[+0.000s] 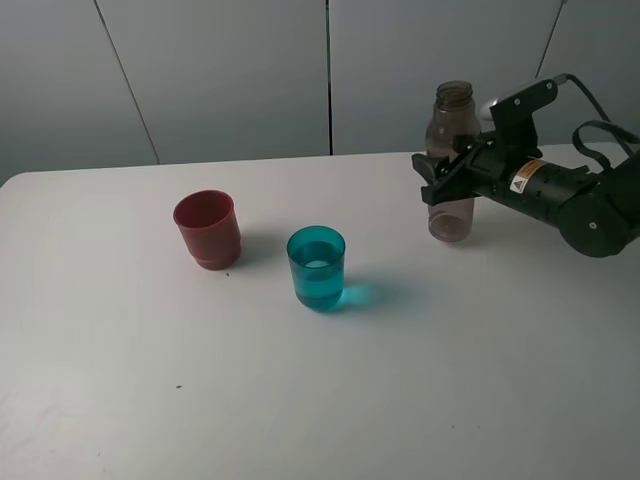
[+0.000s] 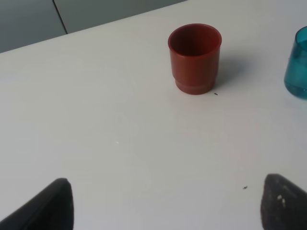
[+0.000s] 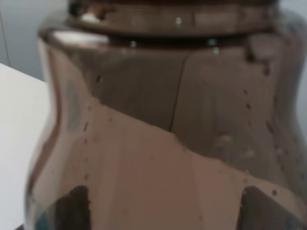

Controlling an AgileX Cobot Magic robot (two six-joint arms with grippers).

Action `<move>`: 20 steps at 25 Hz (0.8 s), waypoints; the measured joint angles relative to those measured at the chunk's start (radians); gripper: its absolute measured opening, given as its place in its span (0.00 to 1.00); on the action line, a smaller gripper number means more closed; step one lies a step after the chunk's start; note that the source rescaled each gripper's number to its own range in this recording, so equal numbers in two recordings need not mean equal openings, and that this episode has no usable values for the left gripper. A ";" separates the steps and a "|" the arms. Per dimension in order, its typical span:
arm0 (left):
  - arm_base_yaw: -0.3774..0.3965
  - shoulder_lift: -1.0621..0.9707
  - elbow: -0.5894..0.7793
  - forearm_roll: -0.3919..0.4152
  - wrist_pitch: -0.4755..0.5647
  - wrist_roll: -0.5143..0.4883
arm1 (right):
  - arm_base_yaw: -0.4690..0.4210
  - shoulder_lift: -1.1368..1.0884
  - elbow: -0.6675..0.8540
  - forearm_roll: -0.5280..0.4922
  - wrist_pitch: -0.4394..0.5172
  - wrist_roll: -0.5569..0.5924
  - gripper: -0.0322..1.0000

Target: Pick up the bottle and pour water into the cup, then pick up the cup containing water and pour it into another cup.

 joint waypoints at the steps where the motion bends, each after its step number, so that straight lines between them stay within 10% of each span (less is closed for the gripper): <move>1: 0.000 0.000 0.000 0.000 0.000 0.000 | 0.000 0.007 0.000 0.005 -0.008 -0.008 0.03; 15: 0.000 0.000 0.000 0.000 0.000 0.000 | 0.000 0.032 0.000 0.010 -0.031 -0.017 0.06; 20: 0.000 0.000 0.000 0.000 0.000 0.000 | 0.000 0.032 0.000 0.010 -0.052 -0.015 0.91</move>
